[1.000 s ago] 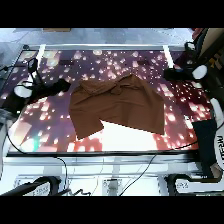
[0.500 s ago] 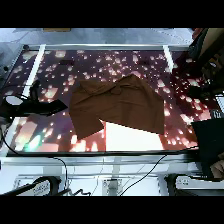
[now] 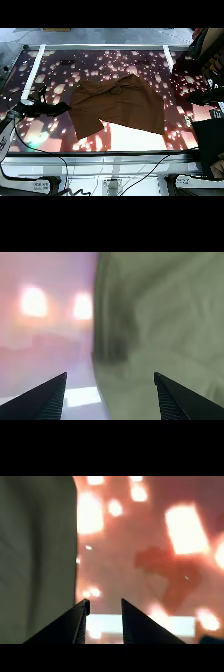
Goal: Fold the clothes and pants, and hang the long-sleeved shirts on hangers.
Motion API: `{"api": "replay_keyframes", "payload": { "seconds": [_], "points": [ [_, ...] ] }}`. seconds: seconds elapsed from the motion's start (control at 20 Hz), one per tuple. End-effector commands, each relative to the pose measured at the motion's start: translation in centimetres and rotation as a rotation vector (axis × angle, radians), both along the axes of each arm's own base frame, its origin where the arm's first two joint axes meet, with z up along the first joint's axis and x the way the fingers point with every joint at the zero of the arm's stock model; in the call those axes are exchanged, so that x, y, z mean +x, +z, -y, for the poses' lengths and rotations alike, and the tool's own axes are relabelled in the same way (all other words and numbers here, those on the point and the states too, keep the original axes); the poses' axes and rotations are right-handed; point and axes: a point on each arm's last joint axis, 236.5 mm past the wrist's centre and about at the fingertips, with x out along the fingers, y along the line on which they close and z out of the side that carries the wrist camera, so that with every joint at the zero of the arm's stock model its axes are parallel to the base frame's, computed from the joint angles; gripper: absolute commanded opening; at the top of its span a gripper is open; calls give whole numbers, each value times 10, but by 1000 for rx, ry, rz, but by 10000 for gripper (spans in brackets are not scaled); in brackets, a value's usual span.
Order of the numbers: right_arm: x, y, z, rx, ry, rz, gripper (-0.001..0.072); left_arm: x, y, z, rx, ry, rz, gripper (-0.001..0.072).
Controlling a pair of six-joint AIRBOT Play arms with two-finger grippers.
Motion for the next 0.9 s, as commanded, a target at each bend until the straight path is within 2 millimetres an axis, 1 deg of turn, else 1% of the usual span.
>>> {"api": "replay_keyframes", "payload": {
  "seconds": [0.0, 0.05, 0.15, 0.25, 0.35, 0.4, 0.5, 0.6, 0.65, 0.7, 0.75, 0.8, 0.85],
  "points": [
    [24, 15, -9, 70, -43, 109, 249, 16, -12, 7, -38, -31, -18, 619],
    [28, 18, -11, 86, -51, 129, 248, 18, -12, 11, -49, -44, -22, 618],
    [28, 17, -8, 74, -54, 127, 247, 17, -15, 16, -52, -59, -31, 618],
    [23, 12, -2, 46, -50, 104, 247, 7, -17, 27, -70, -111, -59, 616],
    [15, 7, 1, 20, -35, 69, 246, -9, -15, 38, -93, -209, -75, 572],
    [11, 4, 1, 13, -26, 47, 247, -15, -14, 41, -103, -239, -82, 572],
    [-4, -4, 2, -4, 1, -18, 246, -16, -13, 42, -101, -268, -67, 572],
    [-28, -20, 3, -3, 31, -128, 245, -15, -13, 42, -85, -300, -39, 571],
    [-40, -29, 2, 24, 32, -173, 245, -14, -13, 42, -79, -309, -27, 568],
    [-53, -41, 1, 58, 22, -219, 244, -12, -14, 40, -72, -304, -20, 496],
    [-68, -51, -1, 93, 12, -265, 245, -8, -15, 38, -60, -292, -9, 355],
    [-83, -61, -7, 143, -1, -308, 245, -3, -14, 36, -57, -275, 3, 244],
    [-96, -70, -16, 208, -12, -339, 244, 3, -12, 36, -64, -248, 21, 215]
  ]
}}
